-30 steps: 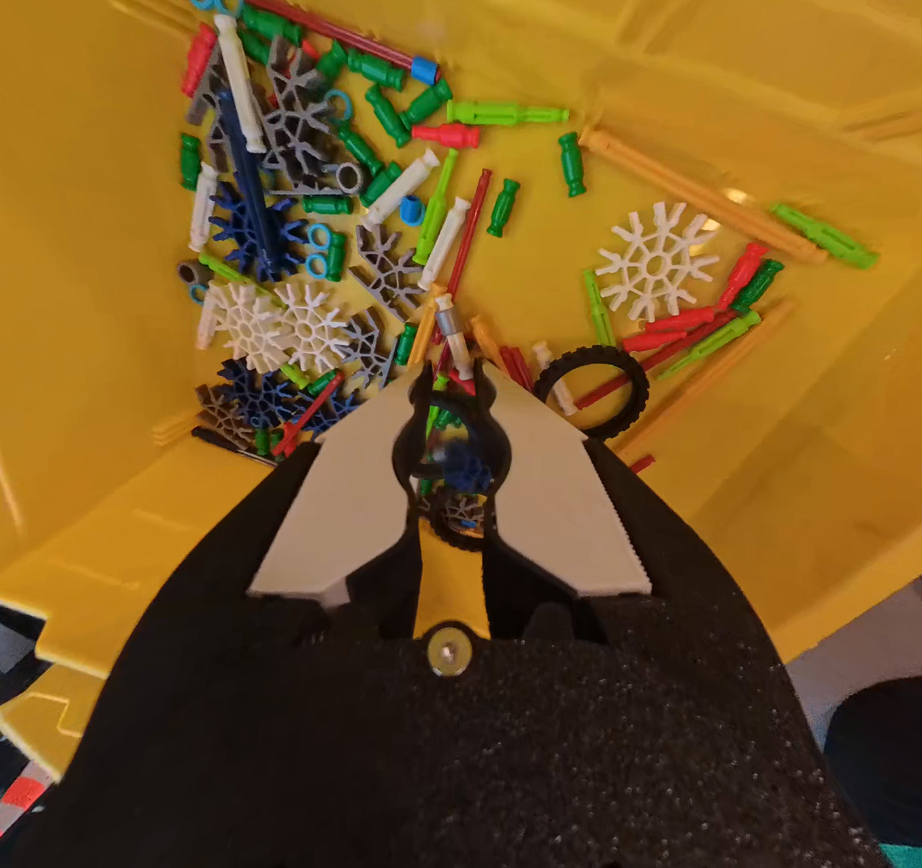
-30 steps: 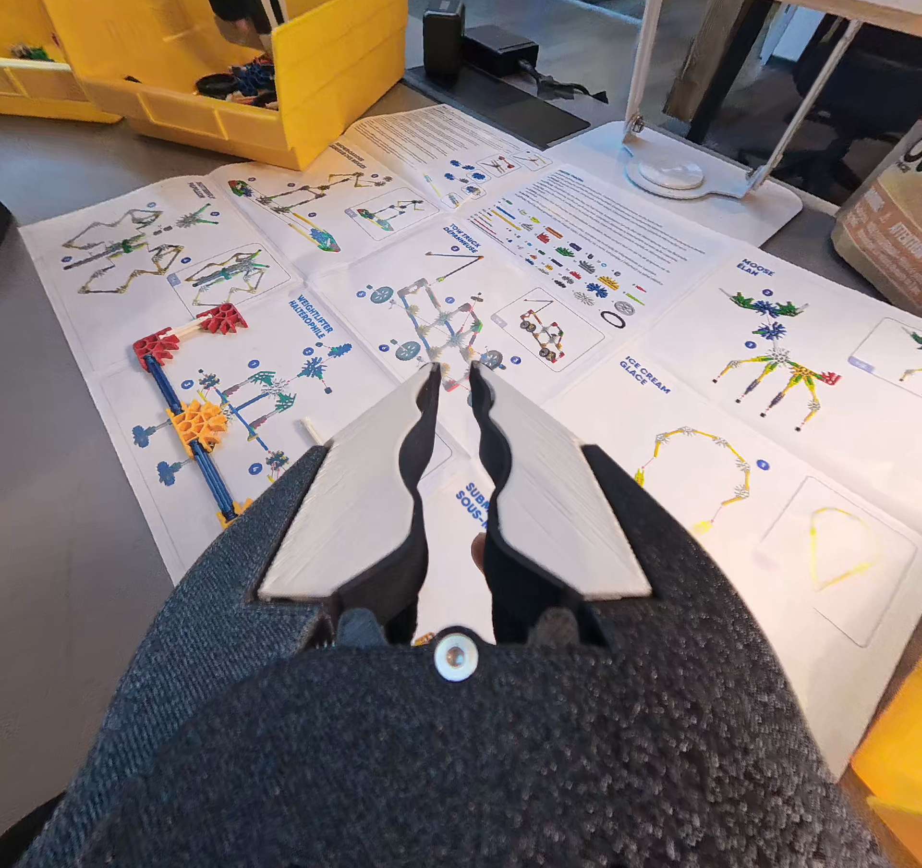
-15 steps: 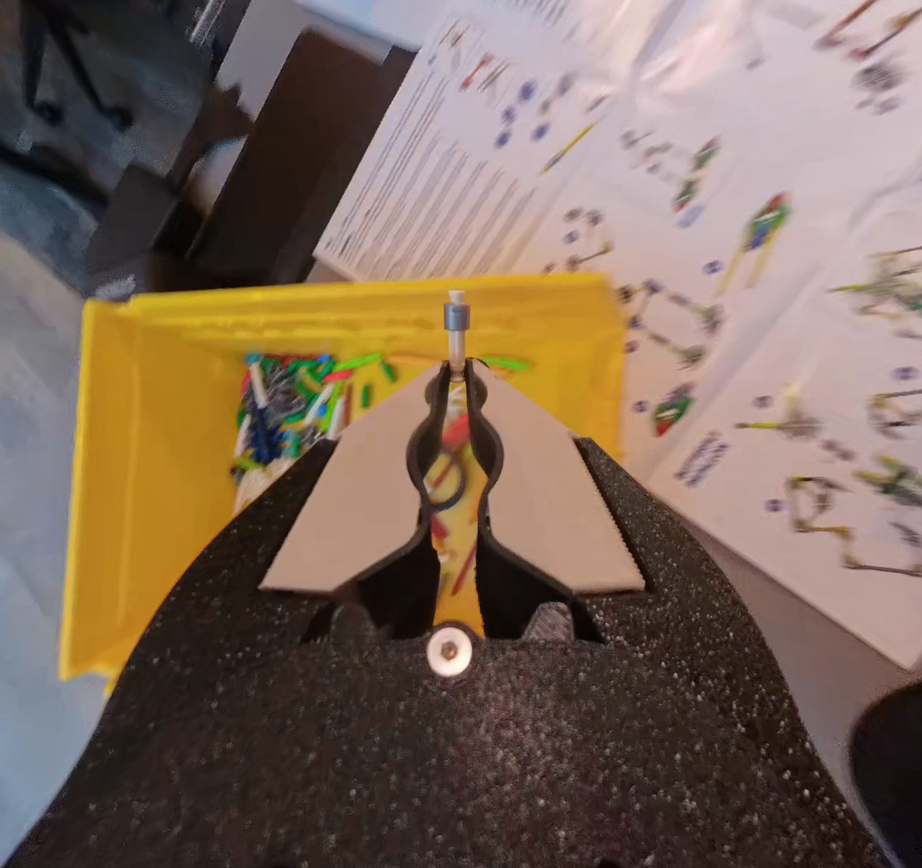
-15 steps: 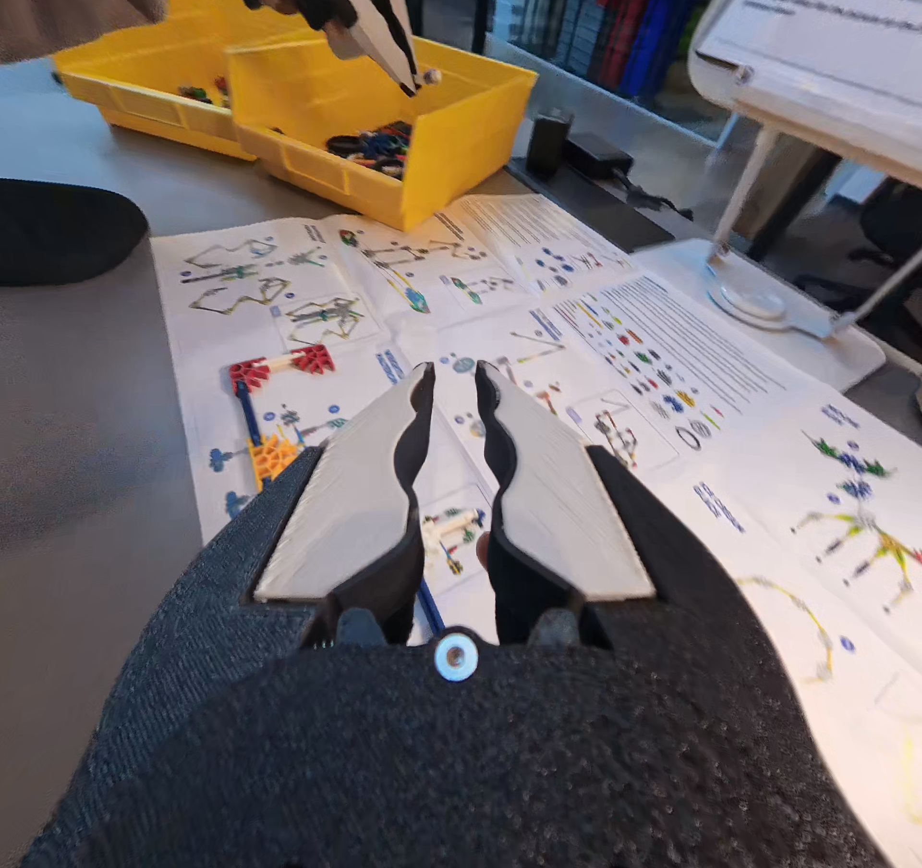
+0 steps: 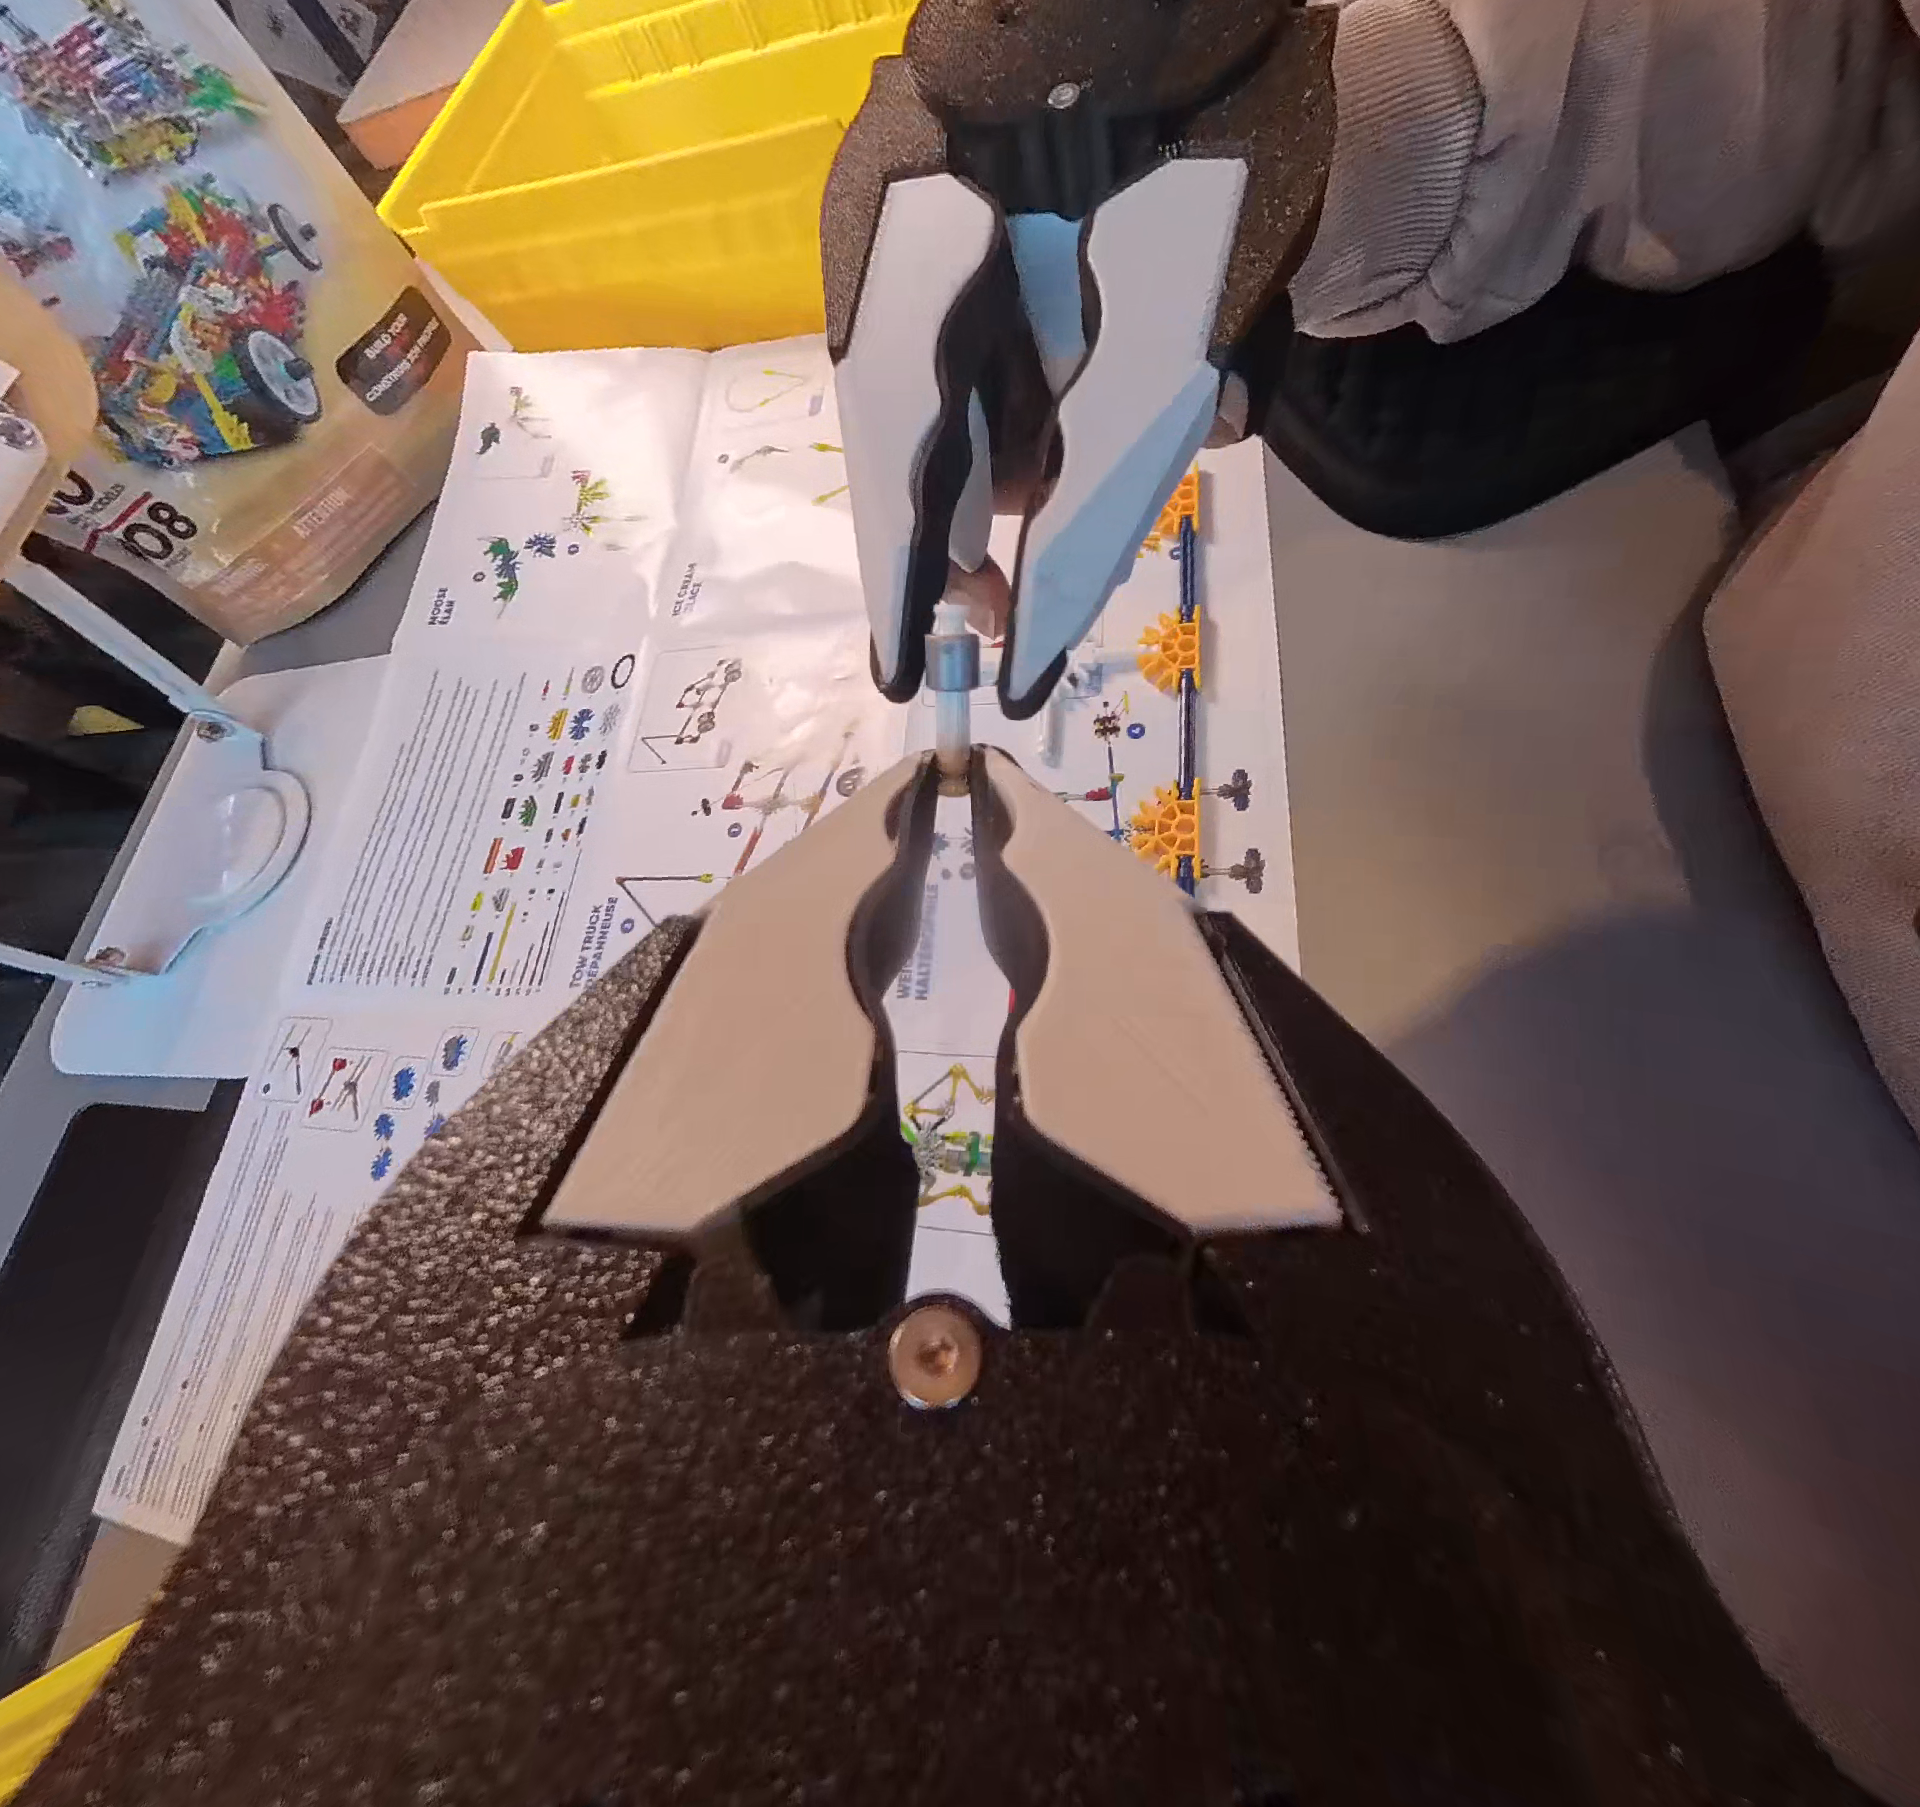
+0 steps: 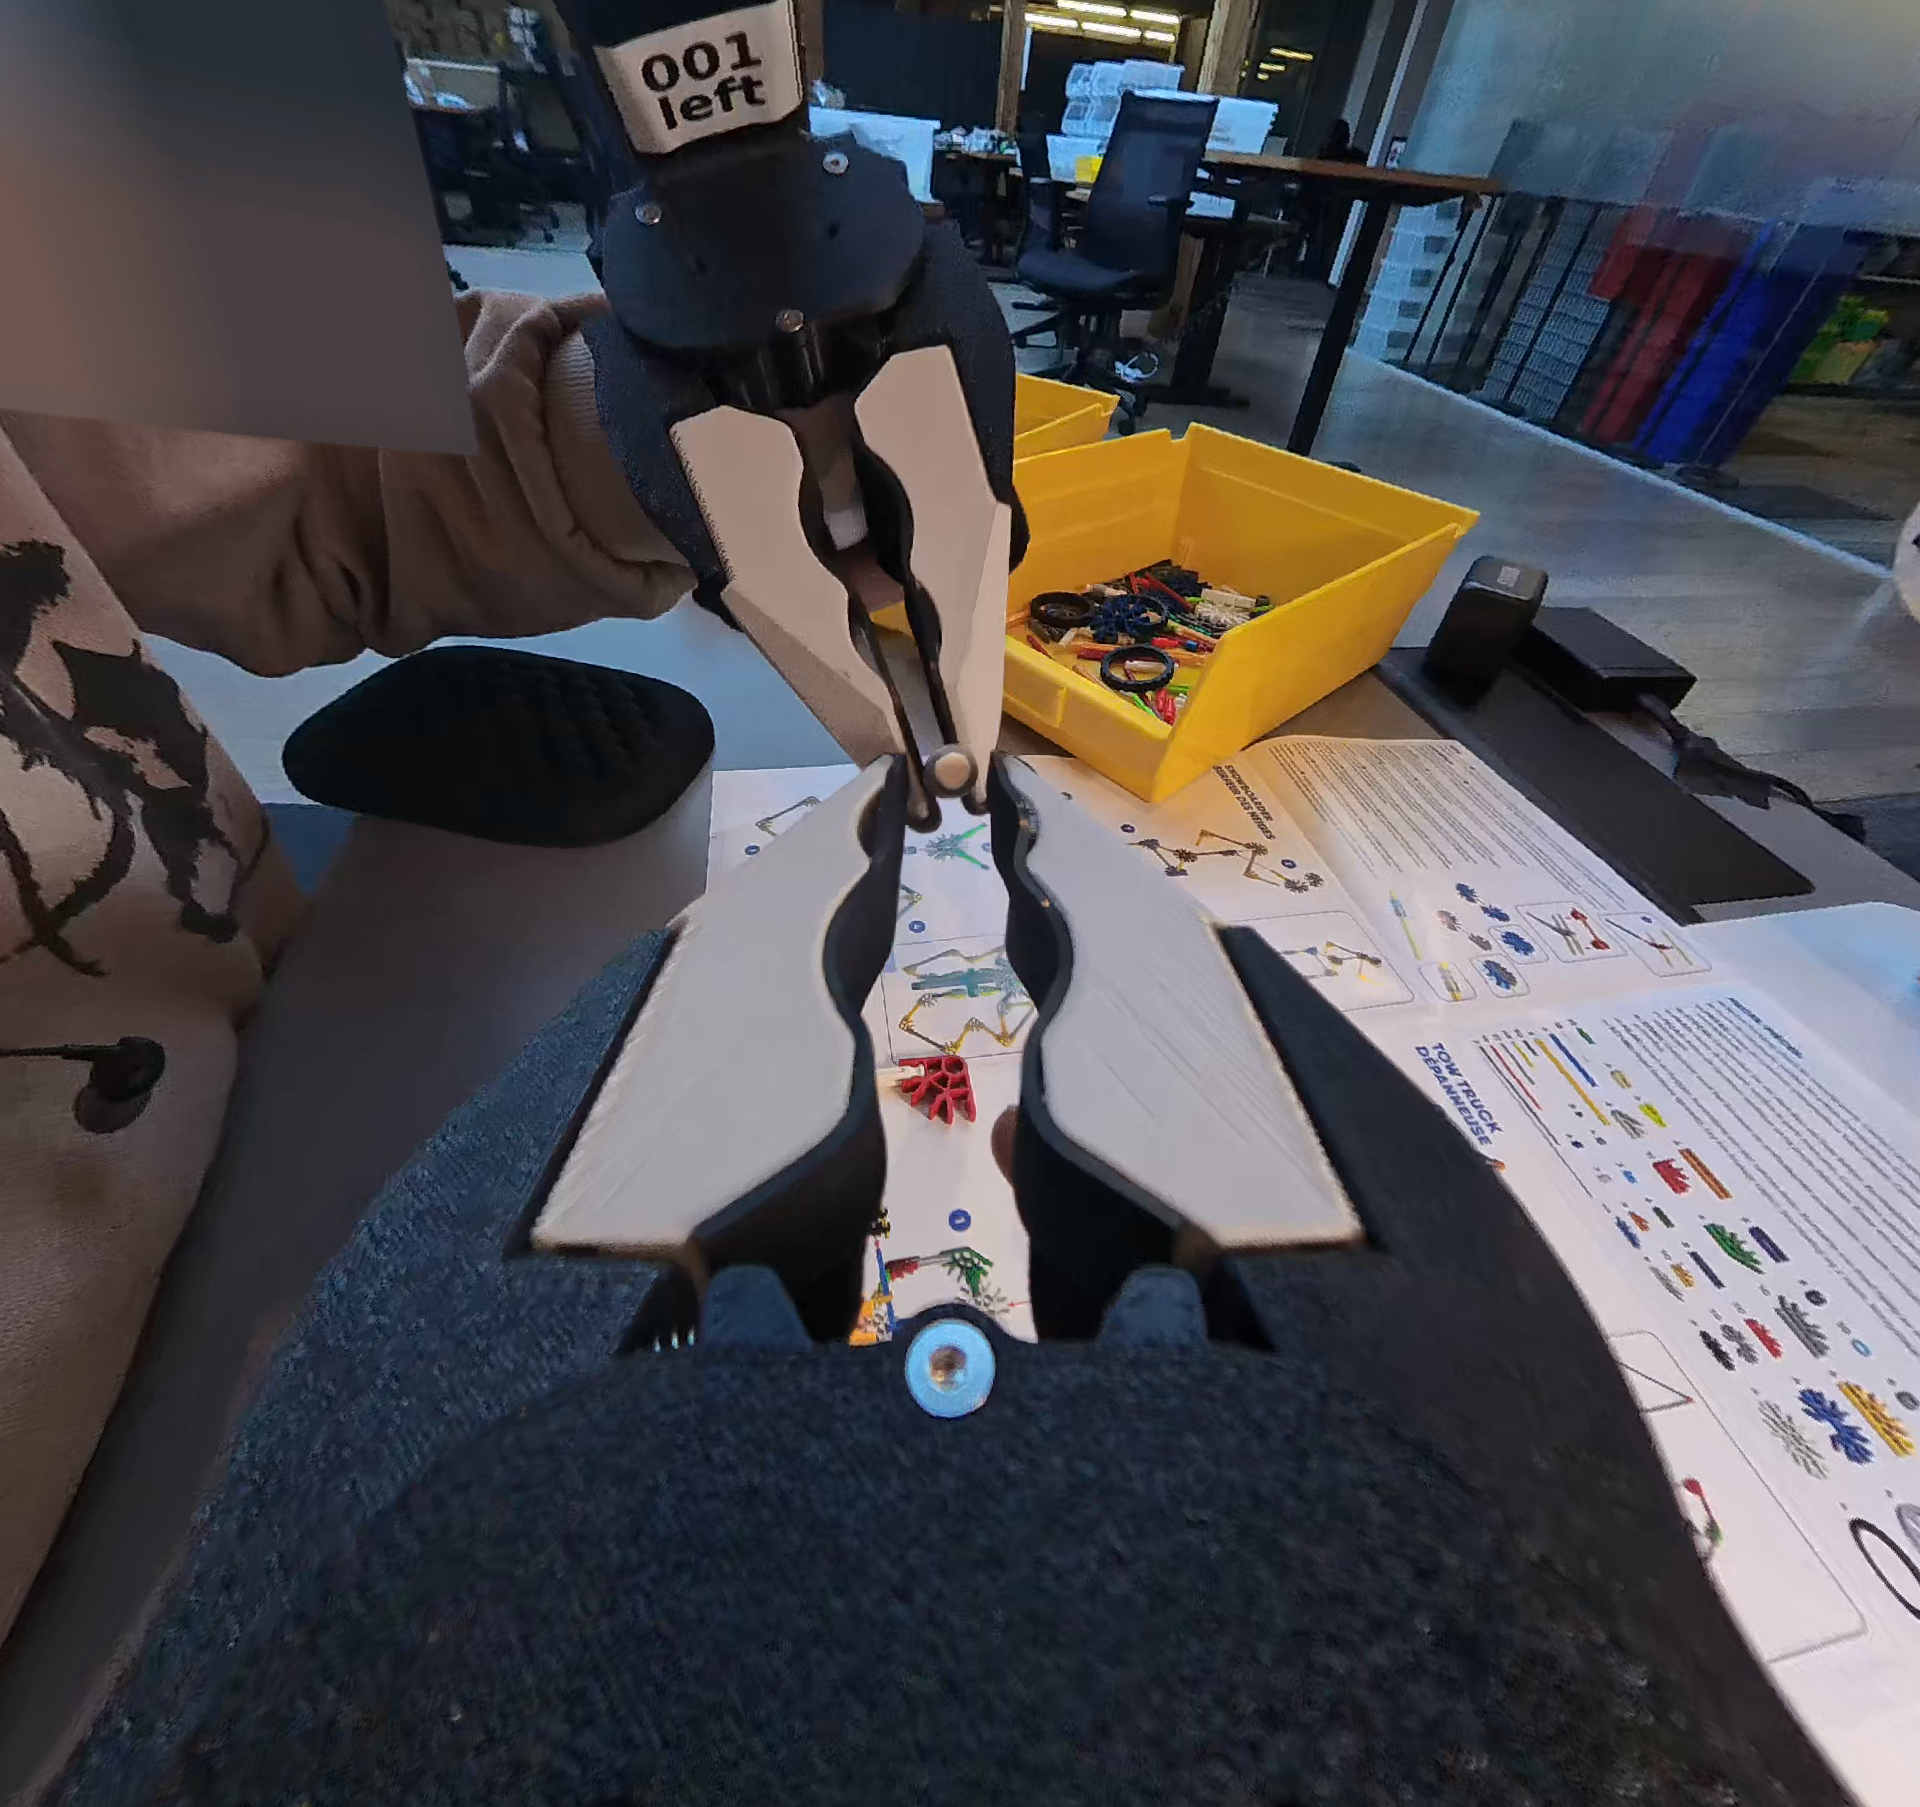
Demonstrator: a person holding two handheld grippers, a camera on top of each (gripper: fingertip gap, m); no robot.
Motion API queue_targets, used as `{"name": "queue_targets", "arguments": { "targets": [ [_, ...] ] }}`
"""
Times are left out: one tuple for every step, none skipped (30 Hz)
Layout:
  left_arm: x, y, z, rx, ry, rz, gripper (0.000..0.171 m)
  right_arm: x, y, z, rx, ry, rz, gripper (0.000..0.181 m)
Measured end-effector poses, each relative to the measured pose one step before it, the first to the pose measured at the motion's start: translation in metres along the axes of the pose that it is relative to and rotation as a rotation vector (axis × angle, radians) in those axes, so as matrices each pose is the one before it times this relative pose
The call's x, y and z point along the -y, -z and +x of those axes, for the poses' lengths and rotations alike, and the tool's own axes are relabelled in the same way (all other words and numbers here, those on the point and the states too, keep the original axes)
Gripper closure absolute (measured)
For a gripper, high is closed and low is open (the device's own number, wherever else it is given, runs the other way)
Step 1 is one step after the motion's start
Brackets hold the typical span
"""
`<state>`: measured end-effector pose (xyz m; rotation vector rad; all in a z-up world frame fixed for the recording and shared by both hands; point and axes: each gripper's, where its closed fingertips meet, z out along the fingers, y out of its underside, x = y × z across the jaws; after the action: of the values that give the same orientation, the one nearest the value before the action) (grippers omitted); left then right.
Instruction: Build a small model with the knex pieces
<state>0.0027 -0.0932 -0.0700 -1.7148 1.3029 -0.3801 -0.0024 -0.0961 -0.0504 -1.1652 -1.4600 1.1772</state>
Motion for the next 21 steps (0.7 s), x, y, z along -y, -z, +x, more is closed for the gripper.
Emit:
{"name": "queue_targets", "arguments": {
  "targets": [
    [-0.00013,-0.00057,0.00243,-0.0035,-0.0034,-0.00393,0.168,0.00077,0.00036,-0.00141,-0.0005,0.0039,0.0068,0.169],
    [0.00029,-0.00031,0.00154,0.0003,-0.0027,-0.00017,0.168,-0.0004,-0.00023,-0.00187,0.006,0.001,-0.001,0.171],
    [-0.00015,0.00015,0.00152,-0.0031,0.0014,-0.00159,0.168,-0.00095,-0.00052,-0.00152,0.0048,0.0016,-0.003,0.171],
    [-0.00003,0.00033,0.00113,-0.0022,0.0035,0.00127,0.168,-0.00062,-0.00027,-0.00111,0.0037,0.0044,-0.0018,0.172],
    [0.00004,0.00048,0.00078,-0.0008,0.0079,0.00473,0.168,0.00064,0.00015,-0.00053,0.0012,0.0029,0.0039,0.172],
    [-0.00046,0.00049,0.00072,-0.0035,0.0153,0.00266,0.168,0.00096,0.00089,-0.00055,0.0033,0.0043,0.0057,0.173],
    [-0.00178,0.00113,-0.0004,0.002,0.0127,-0.00259,0.168,0.00207,0.00223,0.00073,-0.0014,0.0033,0.0145,0.173],
    [-0.00324,0.00168,-0.00181,0.0119,0.0073,-0.00635,0.169,0.00392,0.00411,0.00206,-0.003,-0.0077,0.0251,0.173],
    [-0.00355,0.00251,-0.00247,0.0156,0.0074,-0.00191,0.169,0.00411,0.00554,0.00161,0.0084,-0.0171,0.0222,0.173],
    [-0.00284,0.00306,-0.00096,0.0057,0.0148,0.00796,0.168,0.00278,0.00576,0.00311,-0.0034,-0.0091,0.0113,0.173],
    [-0.00365,0.00269,-0.00047,0.0023,0.0186,0.00321,0.168,0.00166,0.00532,0.00346,-0.012,0.0055,0.0079,0.173],
    [-0.00439,0.00203,-0.00139,0.0113,0.012,-0.00277,0.168,0.00118,0.00443,0.00244,-0.0085,0.003,0.0087,0.173],
    [-0.00388,0.00129,-0.00135,0.0108,0.0101,-0.00146,0.168,0.00096,0.00311,0.00211,-0.006,-0.0063,0.0111,0.173],
    [-0.0026,0.00102,-0.0005,0.0037,0.0134,0.00342,0.168,-0.0001,0.00148,0.00213,-0.0065,-0.0106,0.0072,0.173],
    [-0.00176,0.00064,-0.00065,0.0043,0.0118,0.00551,0.168,-0.0015,0.00023,0.00165,-0.0047,-0.007,0.0007,0.173],
    [-0.00186,0.00028,-0.00097,0.0056,0.0088,0.00179,0.168,-0.00236,-0.00095,0.00088,-0.0018,-0.0044,-0.0024,0.173],
    [-0.00253,-0.00011,-0.00102,0.0048,0.0093,-0.0023,0.168,-0.00219,-0.00146,0.00028,0.0,-0.005,-0.0029,0.173],
    [-0.00293,-0.00046,-0.001,0.0049,0.0101,-0.00377,0.168,-0.00198,-0.00153,0.00014,-0.0011,-0.002,-0.0015,0.173],
    [-0.00317,-0.00093,-0.00077,0.0045,0.0093,-0.00372,0.168,-0.00167,-0.00135,0.00015,-0.0015,0.0014,-0.003,0.173],
    [-0.00403,-0.00128,-0.00075,0.0042,0.0103,-0.00852,0.168,-0.0018,-0.0009,0.0004,-0.0038,0.0037,-0.0054,0.173],
    [-0.00496,-0.00173,-0.00063,0.004,0.0096,-0.0129,0.168,-0.00154,-0.00042,0.00094,-0.006,0.0061,-0.0063,0.173]
  ]
}}
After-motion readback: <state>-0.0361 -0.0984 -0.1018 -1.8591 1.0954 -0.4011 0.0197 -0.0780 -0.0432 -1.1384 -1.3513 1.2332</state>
